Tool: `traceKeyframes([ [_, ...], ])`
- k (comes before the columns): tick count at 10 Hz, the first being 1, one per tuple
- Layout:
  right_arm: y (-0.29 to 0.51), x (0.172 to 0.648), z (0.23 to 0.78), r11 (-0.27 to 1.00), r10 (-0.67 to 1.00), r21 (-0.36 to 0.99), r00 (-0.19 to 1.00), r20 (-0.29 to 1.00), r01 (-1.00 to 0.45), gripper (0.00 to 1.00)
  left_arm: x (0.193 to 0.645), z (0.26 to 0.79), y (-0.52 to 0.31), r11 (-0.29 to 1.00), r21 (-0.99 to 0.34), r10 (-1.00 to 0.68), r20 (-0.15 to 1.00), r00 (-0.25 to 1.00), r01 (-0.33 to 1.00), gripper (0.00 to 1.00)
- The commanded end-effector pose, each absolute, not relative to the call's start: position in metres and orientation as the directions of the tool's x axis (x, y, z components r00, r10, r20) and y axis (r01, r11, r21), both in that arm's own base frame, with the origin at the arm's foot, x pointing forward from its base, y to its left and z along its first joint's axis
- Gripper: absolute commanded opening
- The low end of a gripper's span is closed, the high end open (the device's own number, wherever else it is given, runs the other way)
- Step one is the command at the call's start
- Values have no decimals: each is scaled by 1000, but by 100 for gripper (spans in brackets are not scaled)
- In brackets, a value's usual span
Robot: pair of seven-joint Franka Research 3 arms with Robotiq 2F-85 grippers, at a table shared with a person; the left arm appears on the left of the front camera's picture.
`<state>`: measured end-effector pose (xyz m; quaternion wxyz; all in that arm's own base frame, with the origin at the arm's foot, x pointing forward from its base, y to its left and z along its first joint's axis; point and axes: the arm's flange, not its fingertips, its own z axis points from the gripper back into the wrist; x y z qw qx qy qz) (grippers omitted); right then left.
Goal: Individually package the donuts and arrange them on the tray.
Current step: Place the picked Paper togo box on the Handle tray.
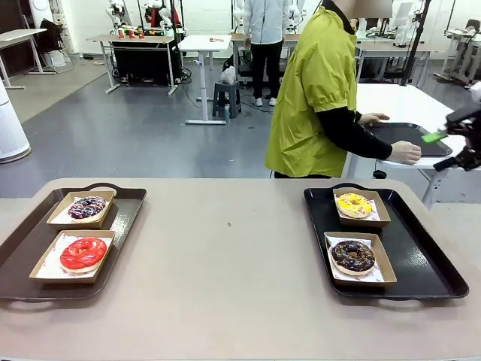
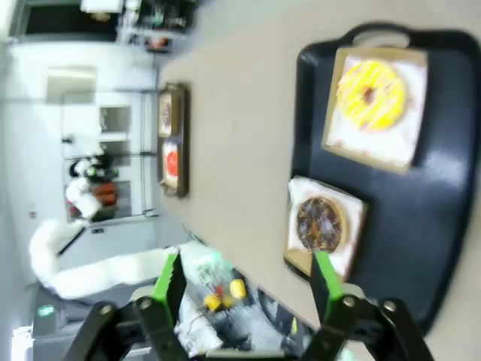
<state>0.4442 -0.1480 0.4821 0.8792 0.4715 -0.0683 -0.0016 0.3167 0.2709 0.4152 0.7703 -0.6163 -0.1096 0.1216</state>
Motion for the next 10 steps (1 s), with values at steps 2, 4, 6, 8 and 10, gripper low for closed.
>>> traceKeyframes([
  [2,-188,423,435,436,-70,900,996,53,-17,86,313,417,271,216,-975,318,21,948,-51,100],
  [4,-221,418,403,378,-94,926,993,65,-24,86,313,417,271,216,-975,318,21,948,-51,100],
  [6,-253,426,374,294,-122,956,992,36,2,86,313,417,271,216,-975,318,21,948,-51,100],
  [8,-267,437,361,254,-162,967,985,58,-15,86,313,417,271,216,-975,318,21,948,-51,100],
  [10,-260,423,356,290,-156,957,988,19,28,86,313,417,271,216,-975,318,21,948,-51,100],
])
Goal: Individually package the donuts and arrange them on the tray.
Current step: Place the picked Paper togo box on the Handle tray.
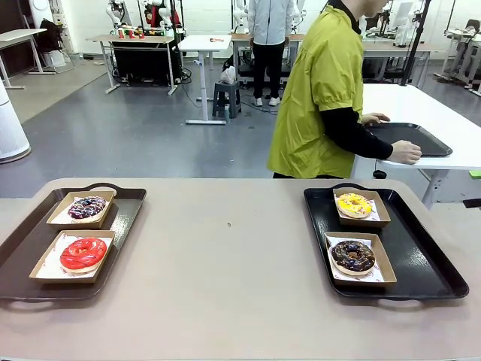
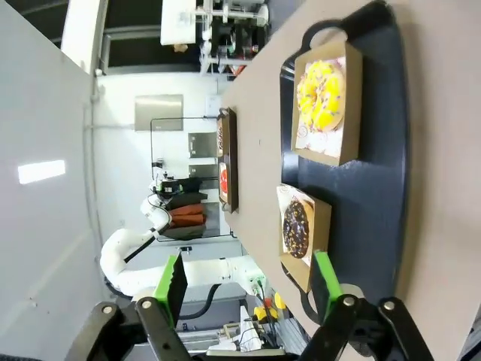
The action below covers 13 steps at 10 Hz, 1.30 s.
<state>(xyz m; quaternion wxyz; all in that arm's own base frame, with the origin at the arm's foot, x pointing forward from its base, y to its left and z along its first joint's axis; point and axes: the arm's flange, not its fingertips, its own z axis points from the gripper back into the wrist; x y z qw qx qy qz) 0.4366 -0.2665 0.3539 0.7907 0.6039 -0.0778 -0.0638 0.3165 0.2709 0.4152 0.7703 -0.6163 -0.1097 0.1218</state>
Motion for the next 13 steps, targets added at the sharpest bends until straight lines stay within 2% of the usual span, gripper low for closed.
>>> traceKeyframes([
  [1,-260,423,356,290,-156,957,988,19,28,86,313,417,271,216,-975,318,21,948,-51,100],
  [13,-260,423,356,290,-156,957,988,19,28,86,313,417,271,216,-975,318,21,948,-51,100],
])
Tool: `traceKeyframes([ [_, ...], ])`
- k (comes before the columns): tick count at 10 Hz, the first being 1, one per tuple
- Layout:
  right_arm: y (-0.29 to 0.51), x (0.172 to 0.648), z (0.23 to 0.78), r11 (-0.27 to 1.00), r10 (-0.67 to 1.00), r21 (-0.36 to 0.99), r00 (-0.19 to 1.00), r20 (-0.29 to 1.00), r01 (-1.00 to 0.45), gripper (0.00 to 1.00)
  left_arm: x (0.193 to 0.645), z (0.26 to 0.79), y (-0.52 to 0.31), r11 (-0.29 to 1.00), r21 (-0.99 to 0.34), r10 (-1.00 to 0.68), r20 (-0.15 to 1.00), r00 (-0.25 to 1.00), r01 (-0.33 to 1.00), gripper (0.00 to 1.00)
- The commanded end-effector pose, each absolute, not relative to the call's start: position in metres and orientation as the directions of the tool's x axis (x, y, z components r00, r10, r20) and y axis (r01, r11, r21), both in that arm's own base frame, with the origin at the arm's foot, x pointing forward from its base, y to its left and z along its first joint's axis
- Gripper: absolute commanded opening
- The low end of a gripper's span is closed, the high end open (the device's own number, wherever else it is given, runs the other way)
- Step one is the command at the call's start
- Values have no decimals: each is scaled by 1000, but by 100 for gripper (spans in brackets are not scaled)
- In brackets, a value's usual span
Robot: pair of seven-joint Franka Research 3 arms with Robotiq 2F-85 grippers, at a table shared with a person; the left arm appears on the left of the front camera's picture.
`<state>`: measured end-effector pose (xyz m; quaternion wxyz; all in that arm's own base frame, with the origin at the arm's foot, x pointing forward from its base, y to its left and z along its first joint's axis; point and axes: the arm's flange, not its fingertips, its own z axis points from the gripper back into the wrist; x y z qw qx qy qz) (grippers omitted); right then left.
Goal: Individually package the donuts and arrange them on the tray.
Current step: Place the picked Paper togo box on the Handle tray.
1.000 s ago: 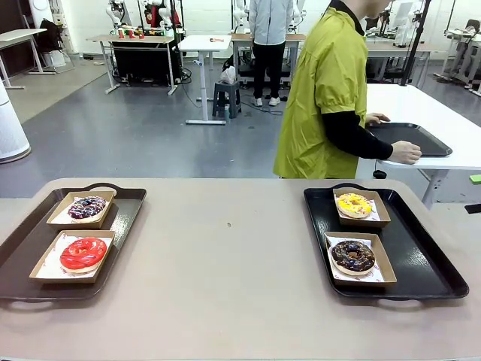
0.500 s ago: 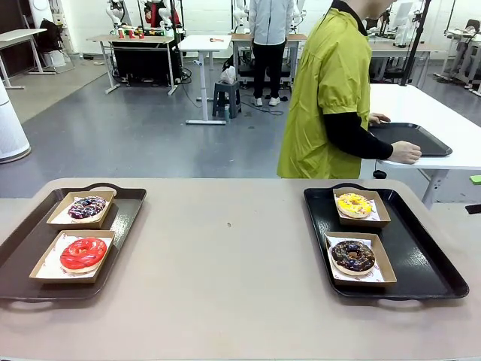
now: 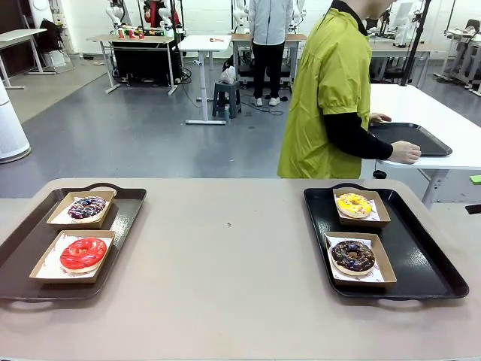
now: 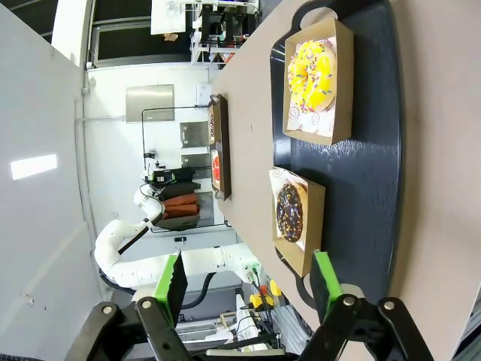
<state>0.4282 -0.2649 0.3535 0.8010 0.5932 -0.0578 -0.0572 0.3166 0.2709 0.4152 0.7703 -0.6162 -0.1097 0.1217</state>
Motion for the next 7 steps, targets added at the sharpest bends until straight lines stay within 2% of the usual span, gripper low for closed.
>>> traceKeyframes([
  [1,-260,423,356,290,-156,957,988,19,28,86,313,417,271,216,-975,318,21,948,-51,100],
  [7,-260,423,356,290,-156,957,988,19,28,86,313,417,271,216,-975,318,21,948,-51,100],
])
